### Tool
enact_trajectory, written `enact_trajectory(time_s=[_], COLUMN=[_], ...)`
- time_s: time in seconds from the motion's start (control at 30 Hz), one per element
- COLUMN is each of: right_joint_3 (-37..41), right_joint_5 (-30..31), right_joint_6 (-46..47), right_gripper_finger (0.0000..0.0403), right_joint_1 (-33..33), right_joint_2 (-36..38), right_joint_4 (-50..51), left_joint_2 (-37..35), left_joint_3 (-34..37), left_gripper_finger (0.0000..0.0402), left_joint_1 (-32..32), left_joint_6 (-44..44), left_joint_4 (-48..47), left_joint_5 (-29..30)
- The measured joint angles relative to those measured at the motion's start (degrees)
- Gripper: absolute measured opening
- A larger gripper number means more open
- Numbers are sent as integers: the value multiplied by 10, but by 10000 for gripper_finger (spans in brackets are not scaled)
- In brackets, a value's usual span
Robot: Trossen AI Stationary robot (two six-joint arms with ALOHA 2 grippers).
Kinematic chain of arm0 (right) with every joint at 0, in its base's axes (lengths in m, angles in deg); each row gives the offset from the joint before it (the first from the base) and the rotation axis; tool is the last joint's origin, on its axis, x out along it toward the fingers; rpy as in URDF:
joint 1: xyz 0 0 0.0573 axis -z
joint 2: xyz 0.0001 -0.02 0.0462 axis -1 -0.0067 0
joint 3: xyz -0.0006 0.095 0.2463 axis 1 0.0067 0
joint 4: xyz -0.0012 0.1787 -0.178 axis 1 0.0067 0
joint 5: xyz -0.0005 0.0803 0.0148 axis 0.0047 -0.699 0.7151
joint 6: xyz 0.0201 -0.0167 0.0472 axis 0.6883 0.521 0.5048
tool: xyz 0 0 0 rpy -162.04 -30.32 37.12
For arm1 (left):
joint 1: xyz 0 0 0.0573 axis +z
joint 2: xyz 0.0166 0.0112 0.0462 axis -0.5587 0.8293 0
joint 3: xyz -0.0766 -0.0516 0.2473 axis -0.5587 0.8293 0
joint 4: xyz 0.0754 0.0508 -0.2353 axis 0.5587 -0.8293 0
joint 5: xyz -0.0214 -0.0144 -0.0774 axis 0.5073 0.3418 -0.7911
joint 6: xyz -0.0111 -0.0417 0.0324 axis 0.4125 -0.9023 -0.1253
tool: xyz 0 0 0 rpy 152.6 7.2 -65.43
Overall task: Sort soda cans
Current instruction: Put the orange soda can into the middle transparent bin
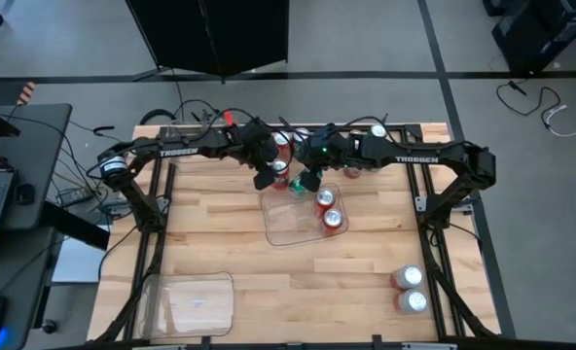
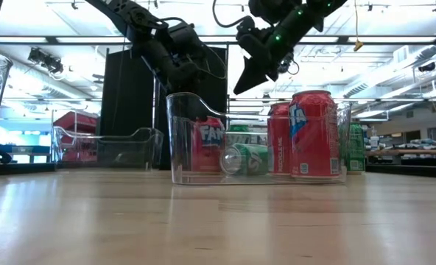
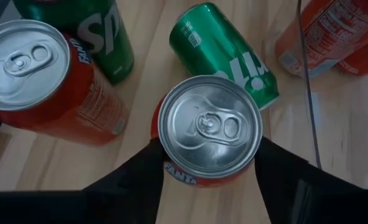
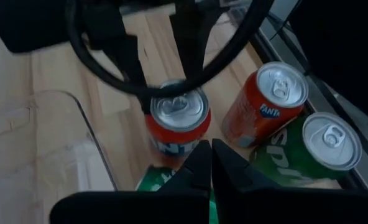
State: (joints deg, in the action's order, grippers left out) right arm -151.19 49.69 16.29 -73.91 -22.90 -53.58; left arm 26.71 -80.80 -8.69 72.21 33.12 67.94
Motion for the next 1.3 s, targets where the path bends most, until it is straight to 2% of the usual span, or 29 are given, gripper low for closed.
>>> enact_trajectory(time_s=[0.23,0.4,0.5,0.63,0.73,0.83,1.0,1.13,1.3], right_joint_3=[47,65,75,75,75,75,75,75,75], right_joint_5=[-25,-26,-26,-25,-10,3,5,5,48], right_joint_6=[30,46,58,81,93,95,95,90,109], right_gripper_finger=[1,4,13,34,44,44,36,33,32], right_joint_1=[-2,-3,-3,-3,-1,1,2,2,15], right_joint_2=[-1,-5,-18,-50,-73,-85,-93,-94,-94], right_joint_4=[-46,-77,-90,-128,-147,-153,-161,-166,-169], left_joint_2=[-20,-33,-33,-34,-34,-35,-35,-35,-36], left_joint_3=[3,5,5,5,0,-12,-42,-65,-91], left_gripper_finger=[202,168,150,147,146,146,140,106,22], left_joint_1=[-2,-3,-3,-6,-6,-6,-6,-6,-6], left_joint_6=[4,3,-7,-7,-6,-30,-37,-35,-15], left_joint_4=[-6,-28,-45,-36,-17,-38,-70,-94,-137], left_joint_5=[-5,-6,-9,-9,13,48,51,51,51])
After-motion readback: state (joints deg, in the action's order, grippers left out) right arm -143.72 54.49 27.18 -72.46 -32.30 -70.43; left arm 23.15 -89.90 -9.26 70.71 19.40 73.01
